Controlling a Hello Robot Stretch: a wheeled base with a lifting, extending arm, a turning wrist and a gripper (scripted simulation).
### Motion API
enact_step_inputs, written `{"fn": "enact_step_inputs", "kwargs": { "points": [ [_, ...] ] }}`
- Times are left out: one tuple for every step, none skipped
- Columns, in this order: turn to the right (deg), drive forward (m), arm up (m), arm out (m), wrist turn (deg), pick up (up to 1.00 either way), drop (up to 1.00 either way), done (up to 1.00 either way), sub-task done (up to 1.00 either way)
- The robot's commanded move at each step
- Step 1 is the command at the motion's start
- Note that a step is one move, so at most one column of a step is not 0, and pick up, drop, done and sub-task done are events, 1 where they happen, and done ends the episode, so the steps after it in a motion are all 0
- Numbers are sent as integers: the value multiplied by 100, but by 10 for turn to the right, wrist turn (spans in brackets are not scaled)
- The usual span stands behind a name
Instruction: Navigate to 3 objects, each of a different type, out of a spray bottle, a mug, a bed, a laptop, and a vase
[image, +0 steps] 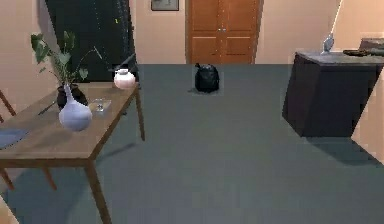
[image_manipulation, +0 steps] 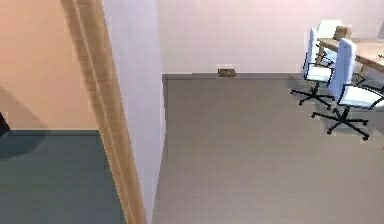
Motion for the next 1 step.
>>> {"fn": "enact_step_inputs", "kwargs": {
  "points": [
    [120, 0, 0, 0, 0, 0, 0, 0, 0]
  ]
}}
